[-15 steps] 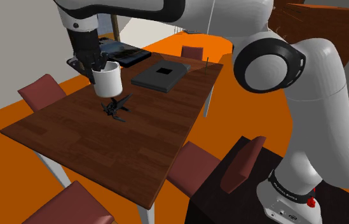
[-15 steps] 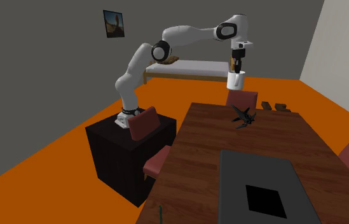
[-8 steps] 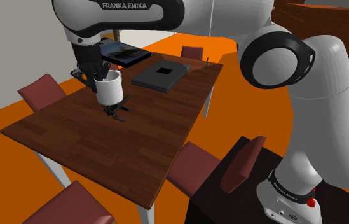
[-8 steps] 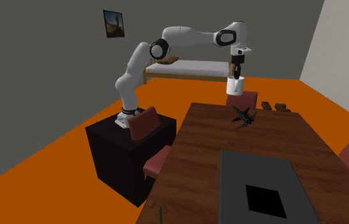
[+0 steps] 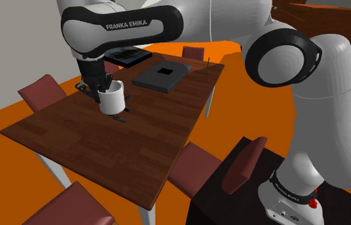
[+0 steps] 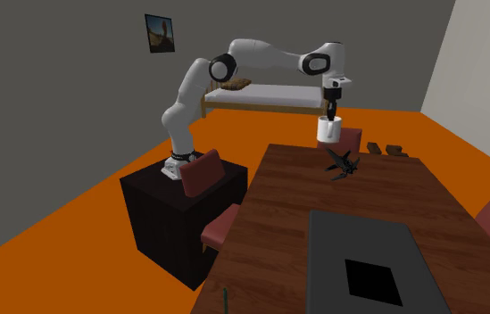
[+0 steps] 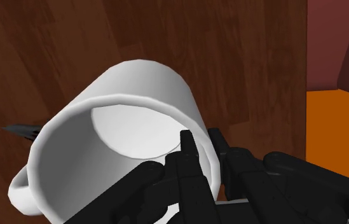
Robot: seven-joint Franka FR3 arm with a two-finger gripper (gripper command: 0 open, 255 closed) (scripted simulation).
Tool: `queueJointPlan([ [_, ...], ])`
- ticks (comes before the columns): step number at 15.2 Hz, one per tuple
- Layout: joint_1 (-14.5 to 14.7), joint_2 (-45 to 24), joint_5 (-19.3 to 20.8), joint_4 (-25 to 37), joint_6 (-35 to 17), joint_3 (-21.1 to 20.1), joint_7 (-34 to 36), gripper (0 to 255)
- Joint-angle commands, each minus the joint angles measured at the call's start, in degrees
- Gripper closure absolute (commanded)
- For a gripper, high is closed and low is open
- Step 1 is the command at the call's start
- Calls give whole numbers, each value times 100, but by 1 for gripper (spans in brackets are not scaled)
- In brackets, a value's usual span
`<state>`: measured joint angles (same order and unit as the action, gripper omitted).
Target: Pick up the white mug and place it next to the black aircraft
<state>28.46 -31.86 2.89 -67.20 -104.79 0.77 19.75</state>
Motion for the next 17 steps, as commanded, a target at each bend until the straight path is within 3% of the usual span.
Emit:
queueJointPlan([
  [1, -6, 20, 1, -180, -166, 1, 0, 255],
  [17, -7, -130, 21, -1176, -1310, 5, 60, 255],
])
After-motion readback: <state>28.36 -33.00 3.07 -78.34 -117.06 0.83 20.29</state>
